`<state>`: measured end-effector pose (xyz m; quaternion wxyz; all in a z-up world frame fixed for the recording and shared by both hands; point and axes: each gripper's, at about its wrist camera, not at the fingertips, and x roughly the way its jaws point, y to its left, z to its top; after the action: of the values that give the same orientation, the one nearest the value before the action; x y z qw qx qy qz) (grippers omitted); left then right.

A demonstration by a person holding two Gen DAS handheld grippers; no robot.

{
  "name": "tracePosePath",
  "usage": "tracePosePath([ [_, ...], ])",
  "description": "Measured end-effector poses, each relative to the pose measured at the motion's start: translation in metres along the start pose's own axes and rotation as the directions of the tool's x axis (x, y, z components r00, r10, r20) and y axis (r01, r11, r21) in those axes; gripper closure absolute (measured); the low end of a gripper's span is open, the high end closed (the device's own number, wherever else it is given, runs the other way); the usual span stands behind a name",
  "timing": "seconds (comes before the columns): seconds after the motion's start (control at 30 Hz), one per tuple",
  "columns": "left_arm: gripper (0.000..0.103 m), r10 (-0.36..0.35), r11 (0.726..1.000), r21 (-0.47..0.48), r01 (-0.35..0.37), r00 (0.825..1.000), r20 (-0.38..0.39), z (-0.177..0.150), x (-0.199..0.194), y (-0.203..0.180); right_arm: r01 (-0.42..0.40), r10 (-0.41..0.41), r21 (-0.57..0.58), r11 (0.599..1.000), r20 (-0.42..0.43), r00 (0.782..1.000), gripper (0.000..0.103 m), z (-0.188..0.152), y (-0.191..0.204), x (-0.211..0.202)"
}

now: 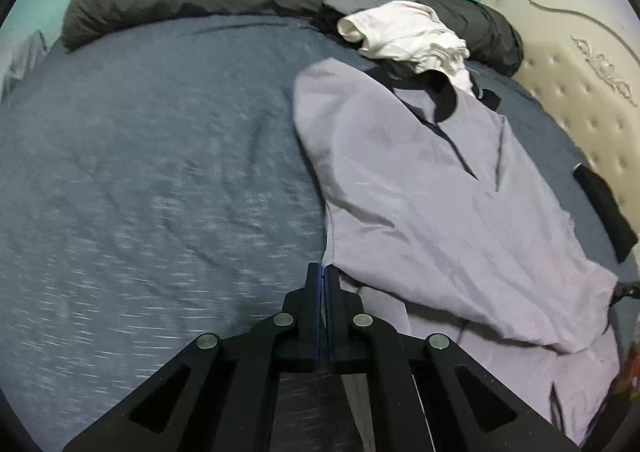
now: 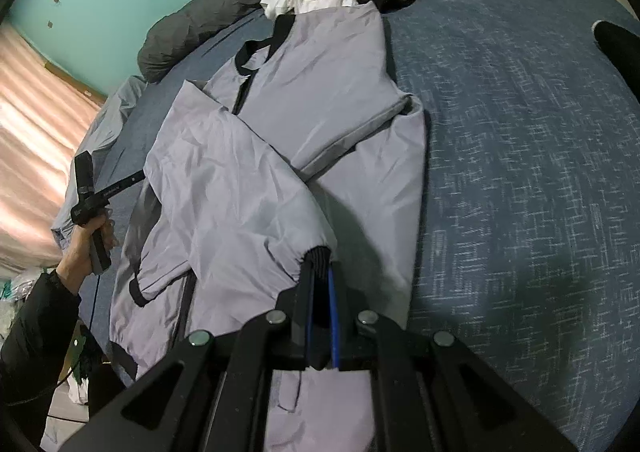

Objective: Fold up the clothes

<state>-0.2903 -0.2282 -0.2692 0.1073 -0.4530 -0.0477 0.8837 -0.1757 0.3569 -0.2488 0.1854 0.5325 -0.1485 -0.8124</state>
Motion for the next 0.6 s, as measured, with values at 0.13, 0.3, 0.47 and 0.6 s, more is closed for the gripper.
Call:
tracePosePath([
  [0.13, 0.103, 0.047, 0.999, -0.008, -0.047, 0.999, 0.005, 0.003, -0.012, 0.013, -0.018, 0.018, -0.004, 1.0, -0.013, 1.0, 0.097, 0.0, 0.007, 0.006],
  [0.3, 0.103, 0.096, 0.994, -0.058, -0.098, 0.995, -0.036, -0.006, 0.0, 0.036, 0.0, -0.001, -0.022, 1.0, -0.05, 0.999, 0.097, 0.0, 0.017, 0.032],
  [0.47, 0.103, -0.007, 0.988, -0.154, 0.002, 0.999, -0.037, -0.016, 0.002, 0.056, 0.03, -0.031, -0.021, 0.999, -0.073, 0.997, 0.097, 0.001, 0.018, 0.05],
  [0.6, 0.102, -0.097, 0.985, -0.147, 0.09, 0.994, -0.042, -0.022, -0.003, 0.05, 0.033, -0.033, -0.014, 0.999, -0.068, 0.997, 0.097, 0.002, 0.014, 0.048],
])
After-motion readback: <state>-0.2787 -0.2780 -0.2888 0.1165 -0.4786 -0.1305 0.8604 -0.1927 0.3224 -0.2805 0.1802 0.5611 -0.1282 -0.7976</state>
